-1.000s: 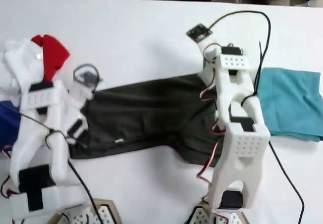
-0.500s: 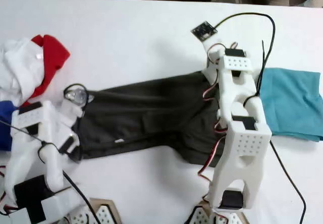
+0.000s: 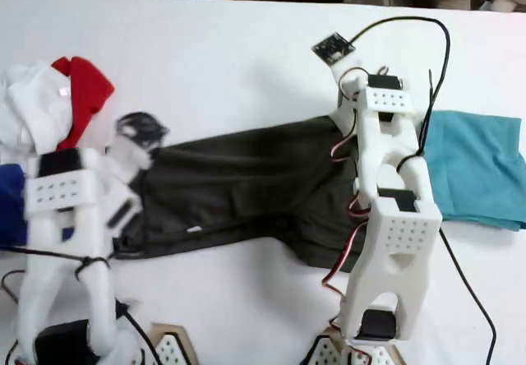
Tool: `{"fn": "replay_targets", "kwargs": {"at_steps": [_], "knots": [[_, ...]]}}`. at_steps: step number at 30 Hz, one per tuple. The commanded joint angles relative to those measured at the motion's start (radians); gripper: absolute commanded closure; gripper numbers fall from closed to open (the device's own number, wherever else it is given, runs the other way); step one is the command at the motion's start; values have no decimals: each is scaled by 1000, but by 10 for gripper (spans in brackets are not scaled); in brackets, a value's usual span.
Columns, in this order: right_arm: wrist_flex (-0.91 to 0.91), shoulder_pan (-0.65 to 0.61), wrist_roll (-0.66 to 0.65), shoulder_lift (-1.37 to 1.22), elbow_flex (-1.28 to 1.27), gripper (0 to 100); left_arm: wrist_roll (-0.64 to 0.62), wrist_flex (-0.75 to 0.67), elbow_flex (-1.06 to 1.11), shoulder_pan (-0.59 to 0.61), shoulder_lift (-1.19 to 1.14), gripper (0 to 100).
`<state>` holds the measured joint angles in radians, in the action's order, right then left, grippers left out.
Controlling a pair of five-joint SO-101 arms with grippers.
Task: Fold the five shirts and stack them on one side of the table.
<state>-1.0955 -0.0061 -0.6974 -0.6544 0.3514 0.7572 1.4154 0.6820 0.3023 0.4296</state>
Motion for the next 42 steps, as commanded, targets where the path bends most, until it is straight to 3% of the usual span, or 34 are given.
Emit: {"fn": "replay_targets", "kwargs": {"at_steps": [1,7,14,25,32,42], "knots": [[-16,10,6,64,41,818,-57,-35,-31,-120,-44,797],[-18,10,6,65,41,818,-55,-115,-38,-95,-184,797],[-18,12,3,65,46,818,-32,-172,-25,21,-284,797],[-7,8,0,64,49,818,132,-206,139,199,-295,797],[-2,8,3,67,48,818,143,-224,119,210,-295,797],[-4,4,41,94,54,818,135,-14,-223,209,-153,797]]}}
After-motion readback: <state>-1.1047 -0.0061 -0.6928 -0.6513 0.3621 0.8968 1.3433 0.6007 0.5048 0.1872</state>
